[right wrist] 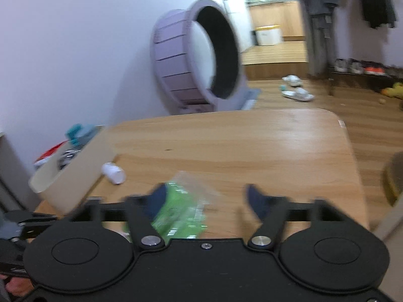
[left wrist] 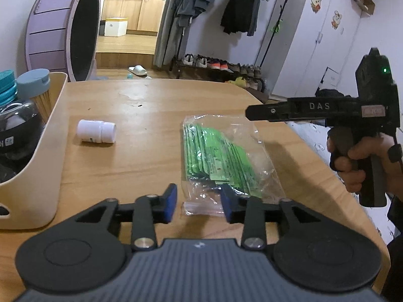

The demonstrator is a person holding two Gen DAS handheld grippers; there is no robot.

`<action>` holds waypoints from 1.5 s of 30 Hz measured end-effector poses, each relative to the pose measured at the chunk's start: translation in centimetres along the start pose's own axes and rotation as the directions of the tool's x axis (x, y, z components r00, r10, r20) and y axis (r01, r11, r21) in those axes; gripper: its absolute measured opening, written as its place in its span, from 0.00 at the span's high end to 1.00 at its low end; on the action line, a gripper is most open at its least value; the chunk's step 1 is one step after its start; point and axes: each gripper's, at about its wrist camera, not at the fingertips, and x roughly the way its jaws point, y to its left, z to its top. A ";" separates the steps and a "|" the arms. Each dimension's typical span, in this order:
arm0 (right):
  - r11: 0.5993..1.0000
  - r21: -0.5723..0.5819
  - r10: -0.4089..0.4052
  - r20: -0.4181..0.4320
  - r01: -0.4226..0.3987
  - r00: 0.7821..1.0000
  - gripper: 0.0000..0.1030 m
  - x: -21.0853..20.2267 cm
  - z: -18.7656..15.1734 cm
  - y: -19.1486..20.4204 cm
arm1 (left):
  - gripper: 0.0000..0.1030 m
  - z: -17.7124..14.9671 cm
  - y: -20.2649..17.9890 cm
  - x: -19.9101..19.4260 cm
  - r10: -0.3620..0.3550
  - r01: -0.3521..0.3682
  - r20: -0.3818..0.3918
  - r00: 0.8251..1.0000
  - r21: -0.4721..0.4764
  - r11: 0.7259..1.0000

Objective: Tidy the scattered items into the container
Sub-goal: 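Lift the green toothpick bag by its plastic edge with the right tool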

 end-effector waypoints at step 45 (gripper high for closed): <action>0.954 0.054 0.287 0.137 -0.296 0.948 1.00 -2.7 1.9 2.1 | 0.50 -2.8 -7.3 0.4 0.043 -0.092 0.114 0.993 0.464 0.881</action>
